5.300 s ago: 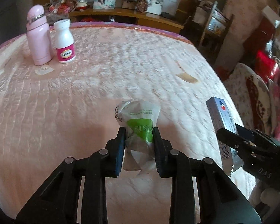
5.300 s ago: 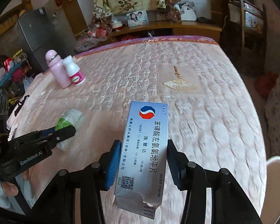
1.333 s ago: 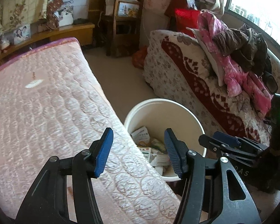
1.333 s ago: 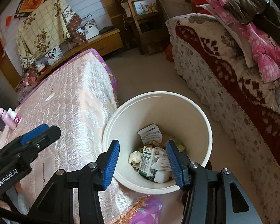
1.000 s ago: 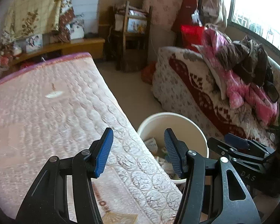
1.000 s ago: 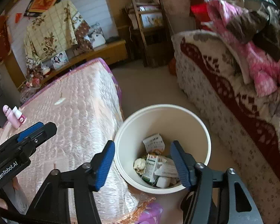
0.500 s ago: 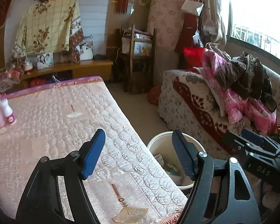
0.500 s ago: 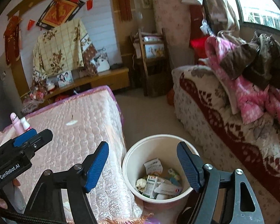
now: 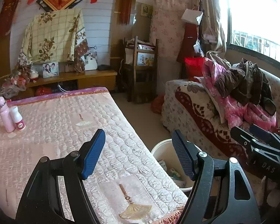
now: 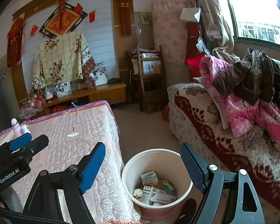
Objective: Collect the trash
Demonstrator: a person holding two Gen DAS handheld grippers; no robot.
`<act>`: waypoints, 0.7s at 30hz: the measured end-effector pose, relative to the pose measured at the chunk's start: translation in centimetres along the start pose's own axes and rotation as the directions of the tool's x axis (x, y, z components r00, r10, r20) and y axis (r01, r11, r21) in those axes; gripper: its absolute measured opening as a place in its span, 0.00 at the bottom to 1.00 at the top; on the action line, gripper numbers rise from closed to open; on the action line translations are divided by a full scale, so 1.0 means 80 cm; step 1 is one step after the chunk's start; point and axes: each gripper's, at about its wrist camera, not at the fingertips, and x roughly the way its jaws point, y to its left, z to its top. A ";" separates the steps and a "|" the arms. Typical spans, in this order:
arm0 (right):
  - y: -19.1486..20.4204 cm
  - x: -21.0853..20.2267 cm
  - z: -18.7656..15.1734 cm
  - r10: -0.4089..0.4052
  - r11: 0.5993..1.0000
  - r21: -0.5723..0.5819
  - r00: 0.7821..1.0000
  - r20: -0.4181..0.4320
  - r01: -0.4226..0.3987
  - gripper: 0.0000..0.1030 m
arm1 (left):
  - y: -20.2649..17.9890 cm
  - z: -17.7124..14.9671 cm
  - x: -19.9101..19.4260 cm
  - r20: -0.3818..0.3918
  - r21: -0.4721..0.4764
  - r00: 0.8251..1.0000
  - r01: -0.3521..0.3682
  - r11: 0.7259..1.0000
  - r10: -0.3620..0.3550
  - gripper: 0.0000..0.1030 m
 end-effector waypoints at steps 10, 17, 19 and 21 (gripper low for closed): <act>0.008 -0.017 0.005 -0.008 1.000 -0.006 1.000 0.030 0.008 0.79 | -0.002 -0.002 -0.018 0.033 0.011 0.999 -0.005 1.000 0.005 0.71; 0.008 -0.020 0.005 -0.003 1.000 -0.005 0.999 0.034 0.003 0.79 | -0.003 -0.004 -0.022 0.035 0.016 0.999 -0.014 1.000 0.013 0.71; 0.008 -0.019 0.005 -0.003 1.000 -0.005 0.999 0.035 0.003 0.79 | -0.002 -0.005 -0.022 0.034 0.015 0.999 -0.014 1.000 0.014 0.71; 0.008 -0.019 0.005 -0.004 1.000 -0.005 0.999 0.034 0.004 0.79 | -0.003 -0.006 -0.022 0.032 0.015 0.999 -0.016 1.000 0.015 0.71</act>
